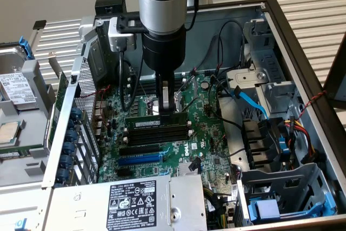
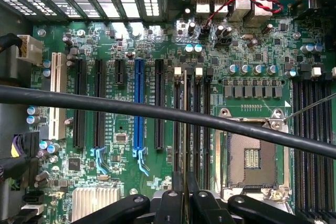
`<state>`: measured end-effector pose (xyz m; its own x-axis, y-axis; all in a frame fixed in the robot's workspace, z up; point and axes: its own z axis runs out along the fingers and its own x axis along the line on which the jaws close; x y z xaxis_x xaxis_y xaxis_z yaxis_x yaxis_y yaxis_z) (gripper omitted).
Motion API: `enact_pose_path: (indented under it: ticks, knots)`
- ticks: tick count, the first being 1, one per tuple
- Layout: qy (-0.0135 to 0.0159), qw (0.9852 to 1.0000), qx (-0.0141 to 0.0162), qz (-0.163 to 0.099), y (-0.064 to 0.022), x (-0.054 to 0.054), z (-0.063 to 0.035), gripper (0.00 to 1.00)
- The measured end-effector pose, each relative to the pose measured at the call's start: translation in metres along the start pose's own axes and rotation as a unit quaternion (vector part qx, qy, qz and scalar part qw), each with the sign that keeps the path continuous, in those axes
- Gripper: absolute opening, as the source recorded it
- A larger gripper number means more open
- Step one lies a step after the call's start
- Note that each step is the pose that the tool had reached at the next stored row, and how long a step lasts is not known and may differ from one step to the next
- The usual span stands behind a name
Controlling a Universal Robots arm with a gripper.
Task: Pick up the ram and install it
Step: 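Insert the ram into the slot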
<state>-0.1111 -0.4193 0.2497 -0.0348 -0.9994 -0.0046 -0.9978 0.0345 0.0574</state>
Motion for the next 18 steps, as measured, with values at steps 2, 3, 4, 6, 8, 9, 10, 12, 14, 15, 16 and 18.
enact_pose_path:
  ticks: [2,3,4,6,8,9,10,12,14,15,16,18]
  knots:
    - [-0.0002,1.0000,0.0001,0.000,-0.0003,0.0000,0.0006,0.13]
    - [-0.0003,1.0000,0.0001,0.000,-0.0003,-0.0001,0.0012,0.13]
    - [-0.0002,1.0000,0.0001,0.000,-0.0004,0.0000,0.0016,0.13]
    - [-0.0001,1.0000,0.0000,0.000,-0.0004,0.0001,0.0021,0.13]
    - [-0.0001,1.0000,0.0000,0.000,-0.0004,0.0003,0.0027,0.13]
    - [-0.0002,1.0000,0.0001,0.000,-0.0005,0.0004,0.0029,0.13]
    - [-0.0001,1.0000,0.0000,0.000,-0.0005,0.0004,0.0030,0.13]
    - [-0.0001,1.0000,0.0000,0.000,-0.0005,0.0005,0.0033,0.13]
    - [-0.0001,1.0000,0.0001,0.000,-0.0005,0.0005,0.0037,0.13]
    - [-0.0001,1.0000,0.0000,-0.001,-0.0005,0.0006,0.0037,0.13]
    - [-0.0001,1.0000,0.0000,-0.001,-0.0005,0.0006,0.0038,0.13]
    - [0.0000,1.0000,0.0000,-0.001,-0.0005,0.0006,0.0038,0.13]
